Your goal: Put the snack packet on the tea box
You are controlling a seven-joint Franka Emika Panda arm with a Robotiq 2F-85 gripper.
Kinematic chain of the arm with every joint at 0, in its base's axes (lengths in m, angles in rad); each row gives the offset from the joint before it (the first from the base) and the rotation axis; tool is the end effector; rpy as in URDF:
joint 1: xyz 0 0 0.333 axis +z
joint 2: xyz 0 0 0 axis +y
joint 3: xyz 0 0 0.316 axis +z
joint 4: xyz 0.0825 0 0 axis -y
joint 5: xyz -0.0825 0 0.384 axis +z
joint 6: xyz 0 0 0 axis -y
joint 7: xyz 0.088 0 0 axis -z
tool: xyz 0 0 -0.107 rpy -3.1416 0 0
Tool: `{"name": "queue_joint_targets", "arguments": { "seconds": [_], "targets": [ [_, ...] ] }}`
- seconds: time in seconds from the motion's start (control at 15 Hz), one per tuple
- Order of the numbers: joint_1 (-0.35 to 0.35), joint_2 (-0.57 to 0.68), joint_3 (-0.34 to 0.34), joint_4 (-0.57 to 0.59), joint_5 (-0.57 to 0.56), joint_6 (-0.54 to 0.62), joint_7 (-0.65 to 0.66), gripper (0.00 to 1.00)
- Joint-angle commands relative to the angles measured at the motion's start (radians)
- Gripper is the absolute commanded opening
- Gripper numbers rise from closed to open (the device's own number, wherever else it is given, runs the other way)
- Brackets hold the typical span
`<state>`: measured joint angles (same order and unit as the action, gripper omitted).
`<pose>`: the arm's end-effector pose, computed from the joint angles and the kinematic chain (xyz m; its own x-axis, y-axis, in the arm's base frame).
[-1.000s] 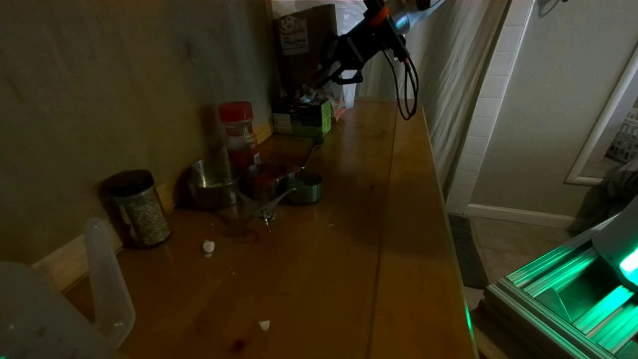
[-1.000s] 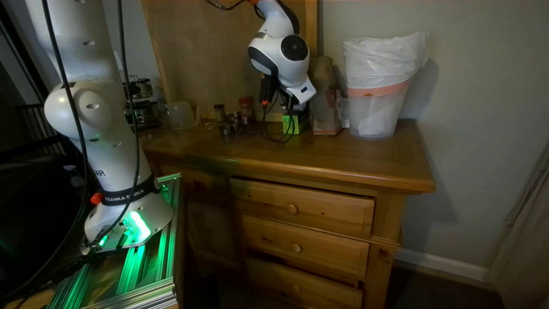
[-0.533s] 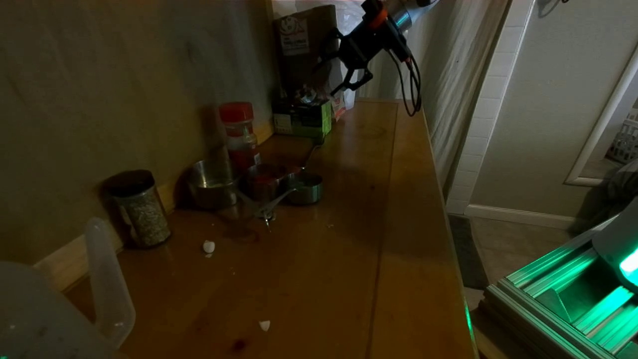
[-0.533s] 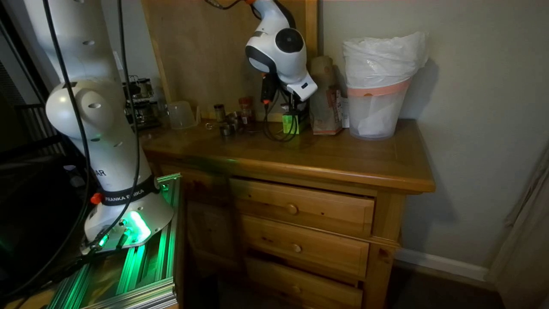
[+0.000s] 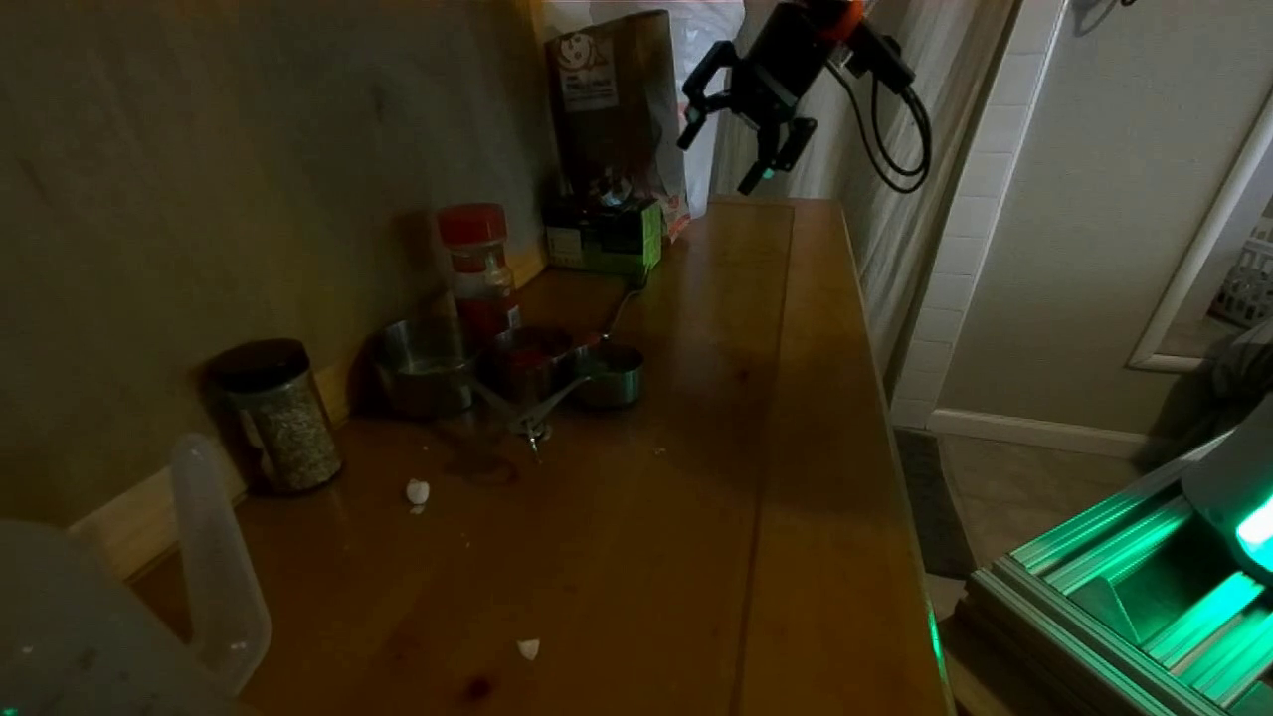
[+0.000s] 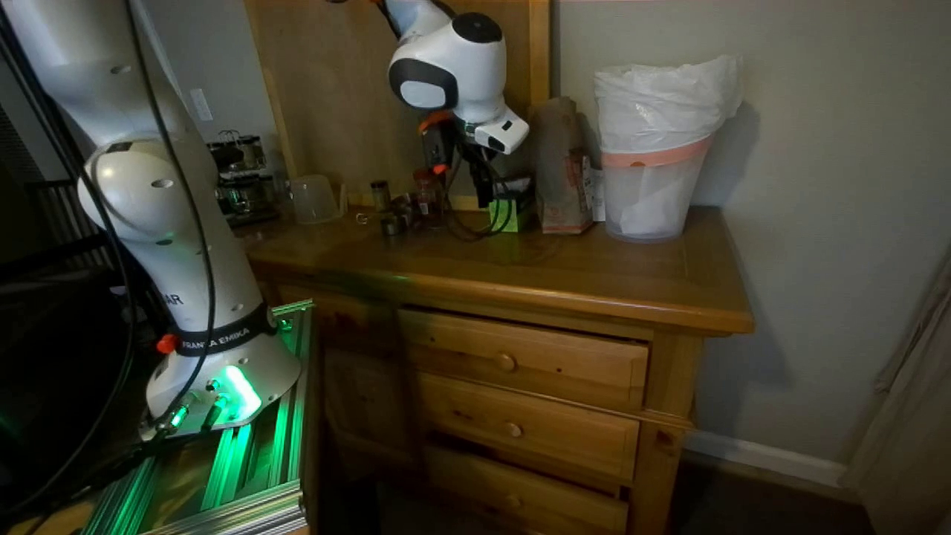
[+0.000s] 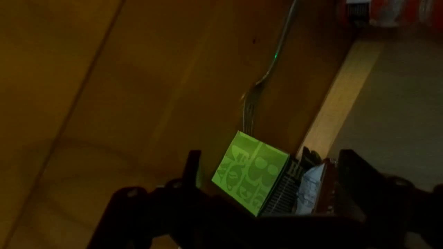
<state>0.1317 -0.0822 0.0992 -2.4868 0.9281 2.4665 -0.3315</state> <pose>0.4573 0.1058 0.3238 0.9838 -0.1753 0.0377 -0.1260 -0.8252 -0.5506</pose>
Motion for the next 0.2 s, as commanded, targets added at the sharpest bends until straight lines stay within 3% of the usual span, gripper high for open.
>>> {"name": "queue_joint_targets", "arguments": {
  "seconds": [0.0,0.07,0.13],
  "targets": [
    [-0.025,-0.211,-0.034,-0.137,-0.126,-0.129,-0.105,1.0],
    [-0.007,-0.096,-0.021,-0.062,-0.069,-0.068,-0.05,1.0],
    [-0.008,-0.136,-0.031,-0.086,-0.088,-0.092,-0.07,1.0]
  ]
}}
